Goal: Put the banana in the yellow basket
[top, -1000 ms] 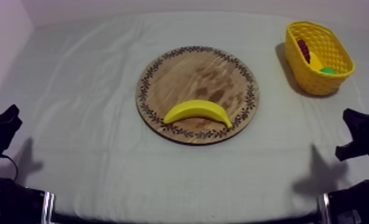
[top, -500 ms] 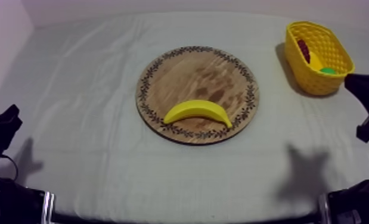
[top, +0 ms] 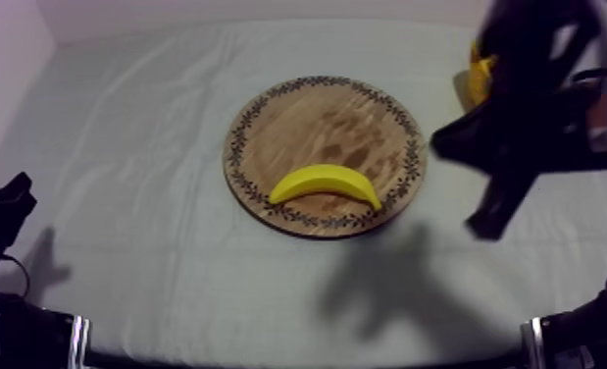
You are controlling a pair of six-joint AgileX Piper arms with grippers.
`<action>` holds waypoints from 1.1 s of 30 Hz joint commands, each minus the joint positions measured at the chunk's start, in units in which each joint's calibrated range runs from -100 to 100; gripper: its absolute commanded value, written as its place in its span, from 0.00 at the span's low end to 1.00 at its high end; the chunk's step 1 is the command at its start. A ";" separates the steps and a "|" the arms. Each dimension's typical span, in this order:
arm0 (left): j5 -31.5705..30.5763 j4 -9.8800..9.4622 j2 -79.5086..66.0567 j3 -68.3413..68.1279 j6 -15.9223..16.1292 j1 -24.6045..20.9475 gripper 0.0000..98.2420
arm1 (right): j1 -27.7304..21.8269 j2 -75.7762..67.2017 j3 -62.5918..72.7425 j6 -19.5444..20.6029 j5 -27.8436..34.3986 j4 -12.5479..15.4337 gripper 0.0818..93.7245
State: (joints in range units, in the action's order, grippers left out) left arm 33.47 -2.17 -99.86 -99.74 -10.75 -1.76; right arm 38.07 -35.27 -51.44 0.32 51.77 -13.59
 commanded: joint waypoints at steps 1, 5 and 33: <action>0.00 0.00 0.03 -0.04 0.00 -0.01 0.00 | 4.31 12.73 1.91 0.66 -0.76 0.35 0.01; 0.00 0.00 0.03 -0.04 0.01 -0.01 0.00 | 4.00 22.29 6.63 -2.50 -0.43 2.09 0.01; 0.00 0.00 0.03 -0.04 -0.02 -0.01 0.00 | -5.06 44.57 27.78 -10.84 1.12 -1.32 0.86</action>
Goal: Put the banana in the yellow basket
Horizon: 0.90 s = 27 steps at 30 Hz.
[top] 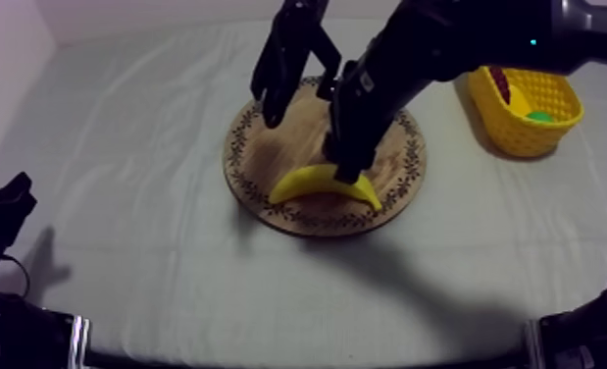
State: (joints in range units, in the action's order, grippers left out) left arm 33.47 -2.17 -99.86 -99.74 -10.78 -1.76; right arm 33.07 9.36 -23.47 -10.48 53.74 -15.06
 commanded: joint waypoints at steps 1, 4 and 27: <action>0.00 0.00 0.03 -0.04 0.01 -0.01 0.00 | -0.18 0.03 -0.05 -0.15 -1.33 0.44 0.90; 0.00 0.00 0.03 -0.04 0.01 -0.01 0.00 | -0.41 0.26 0.59 -0.69 -1.83 1.38 0.96; 0.00 0.00 0.03 -0.04 0.01 -0.01 0.00 | -0.78 12.95 1.93 1.71 -4.77 -0.50 0.94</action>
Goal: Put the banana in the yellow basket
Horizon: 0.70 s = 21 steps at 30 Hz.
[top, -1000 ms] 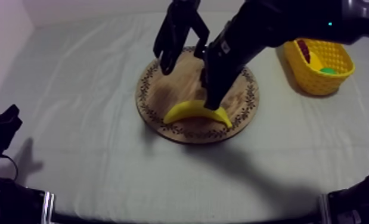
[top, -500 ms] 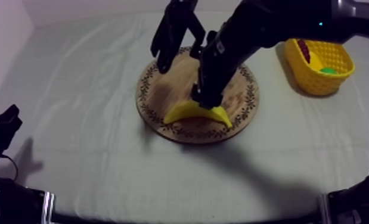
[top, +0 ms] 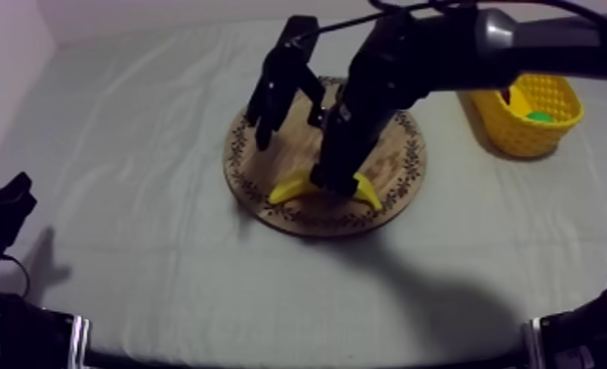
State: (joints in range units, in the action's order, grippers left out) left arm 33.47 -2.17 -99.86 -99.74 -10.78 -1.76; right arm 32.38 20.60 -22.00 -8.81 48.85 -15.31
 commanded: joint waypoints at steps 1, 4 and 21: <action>0.00 0.00 0.03 -0.04 0.01 -0.01 0.00 | -0.17 2.83 0.94 0.23 0.12 -0.41 0.94; 0.00 0.00 0.03 -0.04 0.01 -0.01 0.00 | -0.24 5.66 1.71 0.76 -0.17 -0.96 0.93; 0.00 0.00 0.03 -0.04 0.01 -0.01 0.00 | -0.37 12.77 7.60 -3.08 1.60 2.36 0.29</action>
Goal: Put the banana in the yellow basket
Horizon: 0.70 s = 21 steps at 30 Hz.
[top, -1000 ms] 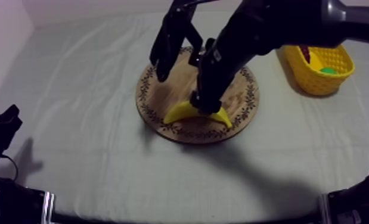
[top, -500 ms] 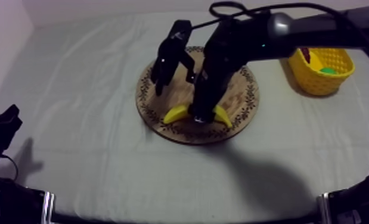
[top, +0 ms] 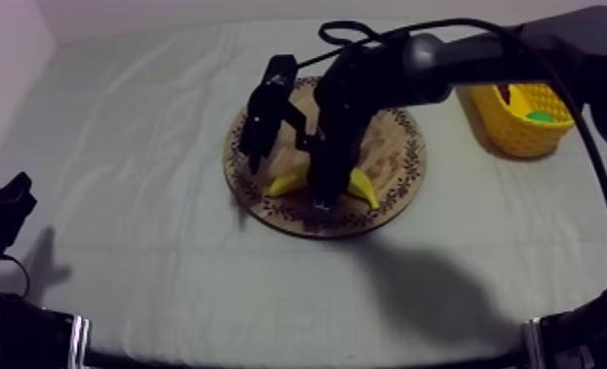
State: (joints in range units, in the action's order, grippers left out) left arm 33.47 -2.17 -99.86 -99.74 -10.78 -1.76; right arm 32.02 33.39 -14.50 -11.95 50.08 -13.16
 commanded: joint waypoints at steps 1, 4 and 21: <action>0.00 0.00 0.03 -0.04 0.01 -0.01 0.00 | -0.05 -0.18 0.23 0.00 0.58 0.38 0.28; 0.00 0.00 0.03 -0.04 0.01 -0.01 0.00 | -0.43 -1.72 0.28 -0.24 1.31 0.90 0.26; 0.00 0.00 0.03 -0.04 0.01 -0.01 0.00 | -20.31 -22.17 2.87 -13.75 11.43 6.10 0.29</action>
State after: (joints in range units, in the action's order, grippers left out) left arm 33.47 -2.17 -99.86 -99.74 -10.78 -1.76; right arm 18.00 11.37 -14.17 -22.79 60.58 -7.57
